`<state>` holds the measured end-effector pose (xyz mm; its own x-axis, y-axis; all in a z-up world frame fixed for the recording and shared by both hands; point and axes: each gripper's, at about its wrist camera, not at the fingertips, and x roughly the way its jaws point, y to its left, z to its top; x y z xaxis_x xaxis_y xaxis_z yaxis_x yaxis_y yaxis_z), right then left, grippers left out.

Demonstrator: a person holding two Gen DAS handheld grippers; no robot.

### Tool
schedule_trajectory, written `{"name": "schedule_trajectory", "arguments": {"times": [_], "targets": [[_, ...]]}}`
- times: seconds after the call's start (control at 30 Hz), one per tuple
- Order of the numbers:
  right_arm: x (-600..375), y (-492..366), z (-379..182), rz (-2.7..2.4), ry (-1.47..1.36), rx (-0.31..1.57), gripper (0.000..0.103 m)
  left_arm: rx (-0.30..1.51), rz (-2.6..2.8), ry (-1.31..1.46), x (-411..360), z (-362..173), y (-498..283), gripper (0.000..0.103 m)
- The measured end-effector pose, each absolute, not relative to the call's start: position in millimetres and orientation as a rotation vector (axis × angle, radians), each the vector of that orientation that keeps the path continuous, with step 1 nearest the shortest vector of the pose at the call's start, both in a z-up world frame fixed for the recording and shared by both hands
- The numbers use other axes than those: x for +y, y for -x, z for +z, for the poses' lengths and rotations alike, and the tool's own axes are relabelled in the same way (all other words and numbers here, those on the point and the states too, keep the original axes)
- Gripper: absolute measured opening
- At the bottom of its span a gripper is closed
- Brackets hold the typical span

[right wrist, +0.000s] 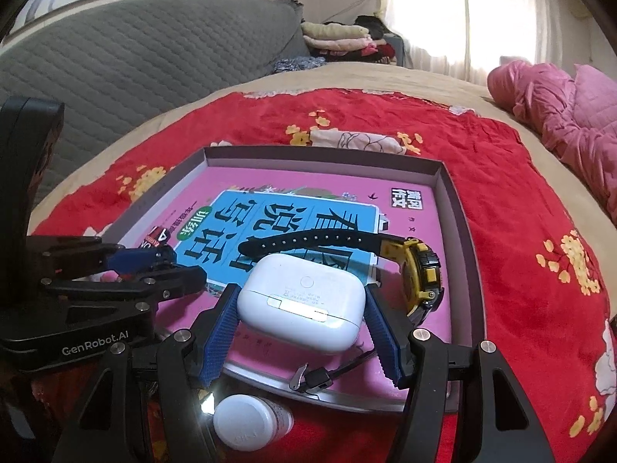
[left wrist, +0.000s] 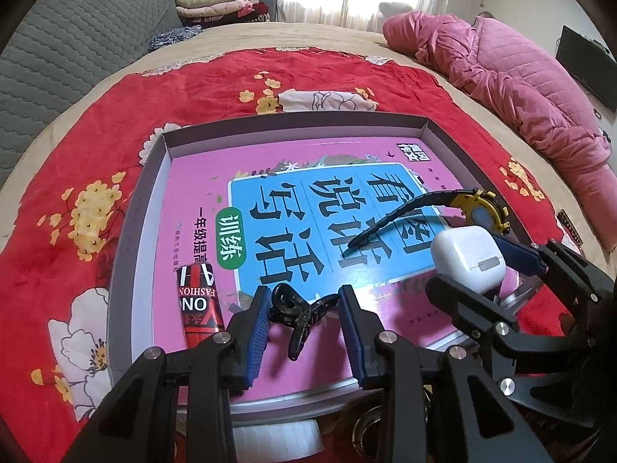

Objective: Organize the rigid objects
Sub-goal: 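Lower the earbud case into the box beside the watch and open the right tool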

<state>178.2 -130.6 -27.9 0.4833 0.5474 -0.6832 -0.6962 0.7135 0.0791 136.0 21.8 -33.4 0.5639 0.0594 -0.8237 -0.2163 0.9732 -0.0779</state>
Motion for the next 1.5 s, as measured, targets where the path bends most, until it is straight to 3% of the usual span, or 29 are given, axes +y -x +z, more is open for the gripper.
{"name": "schedule_trajectory", "arguments": {"times": [0.63,1.5], "targets": [[-115,-189,-34,0.778,0.32,0.877,0.065,0.974,0.156,0.17,20,-35,-137,0.036],[-117,-185,-28,0.785,0.322,0.831,0.068,0.986,0.154,0.171,18,-36,-140,0.036]]}}
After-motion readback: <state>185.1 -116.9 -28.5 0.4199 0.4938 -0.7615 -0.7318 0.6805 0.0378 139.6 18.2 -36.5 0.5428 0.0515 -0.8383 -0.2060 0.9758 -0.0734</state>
